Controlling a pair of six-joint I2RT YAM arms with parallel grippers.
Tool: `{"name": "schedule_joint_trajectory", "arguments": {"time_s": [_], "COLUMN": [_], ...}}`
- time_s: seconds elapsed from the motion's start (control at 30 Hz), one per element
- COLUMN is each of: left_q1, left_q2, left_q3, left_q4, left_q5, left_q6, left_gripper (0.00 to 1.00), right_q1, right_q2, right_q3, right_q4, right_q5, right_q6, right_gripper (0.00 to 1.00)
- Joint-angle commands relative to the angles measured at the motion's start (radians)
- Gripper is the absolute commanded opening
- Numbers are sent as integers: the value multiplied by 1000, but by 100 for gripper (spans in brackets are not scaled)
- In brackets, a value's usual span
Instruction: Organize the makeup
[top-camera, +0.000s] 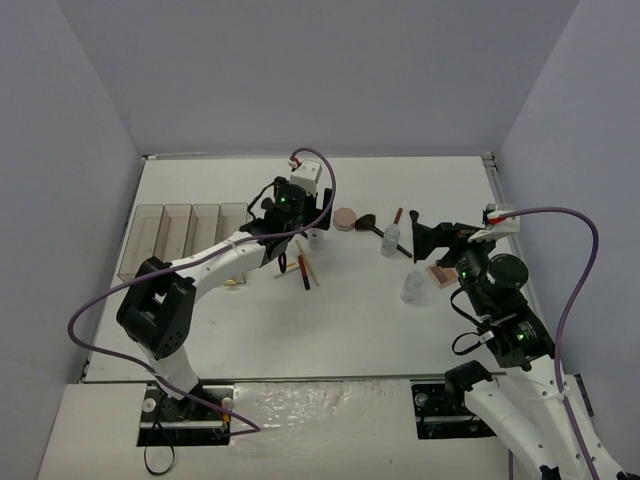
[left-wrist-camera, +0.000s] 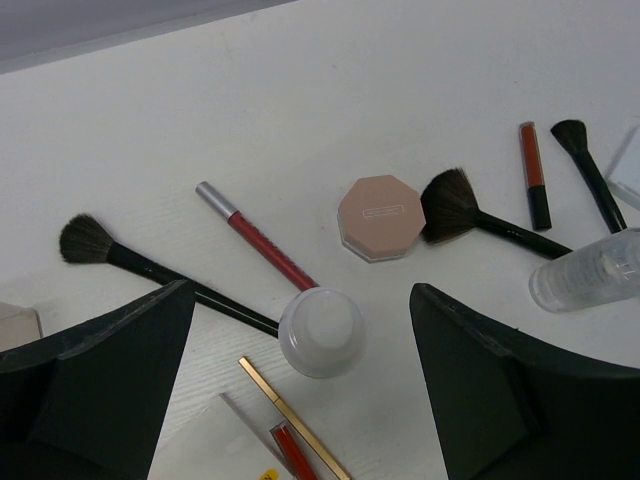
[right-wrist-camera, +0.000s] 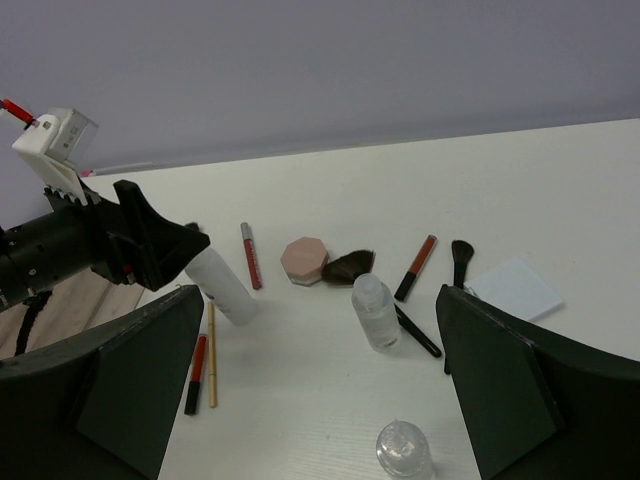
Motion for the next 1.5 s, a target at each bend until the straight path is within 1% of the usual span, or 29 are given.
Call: {"name": "schedule_joint_trajectory", "arguments": {"time_s": [0.0, 0.17, 0.33, 0.4, 0.47, 0.53, 0.6, 0.67, 0.7, 0.8, 0.83, 0.97, 1.03, 1.1, 1.17, 1.3, 1.37, 1.43, 1.47], "left_q1": [-8, -8, -12, -15, -18, -21, -25, -25, -25, -25, -25, -22, -9, 19, 57, 267, 344, 482, 534], "left_q2": [2, 50, 66, 68, 70, 73, 79, 72, 66, 22, 6, -87, -134, -179, -225, -293, -306, -311, -310], "left_q3": [33, 52, 35, 21, 20, 20, 30, 43, 46, 57, 62, 128, 144, 152, 147, 107, 89, 73, 70], "left_q4": [114, 103, 112, 120, 122, 124, 113, 96, 90, 64, 52, -60, -91, -114, -134, -148, -139, -143, -145], "left_q5": [-41, -41, -36, -46, -48, -48, -46, -51, -56, -84, -92, -197, -239, -274, -288, -291, -287, -242, -216], "left_q6": [-5, -13, -35, -37, -36, -31, -20, -13, -8, 25, 35, 101, 137, 168, 168, 124, 126, 100, 81], "left_gripper": [87, 85, 81, 77, 72, 64, 53, 30, 20, 3, 0, 0, 0, 0, 0, 0, 0, 0, 0], "right_q1": [11, 11, 11, 11, 11, 11, 11, 11, 12, 12, 12, 20, 23, 28, 35, 50, 57, 65, 71], "right_q2": [15, 15, 11, 18, 24, 25, 24, 22, 22, 22, 22, 19, 15, 11, 9, 3, 0, -9, -11], "right_q3": [9, 11, 6, 9, 9, 11, 11, 10, 9, 9, 11, 27, 27, 27, 28, 26, 28, 29, 29], "right_q4": [69, 70, 70, 69, 69, 69, 69, 71, 71, 71, 71, 53, 52, 52, 52, 51, 49, 48, 48], "right_q5": [-14, -18, -15, -17, -21, -21, -21, -21, -21, -24, -26, -18, -20, -25, -32, -35, -36, -35, -33], "right_q6": [-5, -8, -6, -5, -5, -6, -6, -6, -6, -5, -6, -8, -7, -5, -4, 1, 0, -3, -4], "right_gripper": [100, 100, 100, 100, 100, 100, 100, 100, 100, 100, 100, 100, 100, 100, 100, 100, 100, 100, 100]}}
